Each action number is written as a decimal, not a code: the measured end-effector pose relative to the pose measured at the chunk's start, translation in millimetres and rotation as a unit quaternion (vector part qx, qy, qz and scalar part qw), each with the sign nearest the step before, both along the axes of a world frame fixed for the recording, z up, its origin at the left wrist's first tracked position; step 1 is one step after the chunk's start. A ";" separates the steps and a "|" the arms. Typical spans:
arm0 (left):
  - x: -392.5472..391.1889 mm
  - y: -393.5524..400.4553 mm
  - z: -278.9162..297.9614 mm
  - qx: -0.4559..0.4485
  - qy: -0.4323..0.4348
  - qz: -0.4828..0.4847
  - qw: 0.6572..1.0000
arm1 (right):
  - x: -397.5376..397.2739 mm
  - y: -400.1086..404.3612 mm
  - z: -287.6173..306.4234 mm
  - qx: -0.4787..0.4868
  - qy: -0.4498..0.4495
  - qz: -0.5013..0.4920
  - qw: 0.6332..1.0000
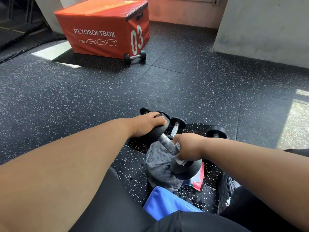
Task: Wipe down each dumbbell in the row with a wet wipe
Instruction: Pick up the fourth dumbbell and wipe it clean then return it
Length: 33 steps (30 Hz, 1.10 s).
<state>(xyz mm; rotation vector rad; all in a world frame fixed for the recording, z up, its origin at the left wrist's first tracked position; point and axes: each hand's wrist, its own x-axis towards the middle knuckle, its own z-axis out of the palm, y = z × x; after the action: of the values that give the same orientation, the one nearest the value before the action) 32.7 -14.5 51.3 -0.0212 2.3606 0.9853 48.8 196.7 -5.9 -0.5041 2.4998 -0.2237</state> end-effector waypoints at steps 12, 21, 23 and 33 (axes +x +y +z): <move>4.0 1.2 1.0 -0.014 0.012 -0.002 1.000 | 12.3 -1.5 3.5 0.019 0.116 0.009 0.993; 2.5 0.5 0.4 -0.016 0.011 -0.007 1.000 | 16.5 -11.2 19.5 -0.009 0.061 -0.066 0.996; 2.2 -0.5 0.2 -0.020 0.009 -0.009 1.000 | 23.6 -14.5 16.1 -0.008 0.048 -0.064 0.997; 1.0 1.4 -1.8 -0.004 0.007 -0.005 1.000 | 15.7 -8.5 1.5 -0.018 0.075 -0.042 0.996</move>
<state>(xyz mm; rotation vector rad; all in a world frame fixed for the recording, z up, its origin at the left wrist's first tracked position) 33.7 -13.1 49.4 -0.0053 2.3755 0.9731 64.5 188.2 -4.4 -0.4446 2.6716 -0.2718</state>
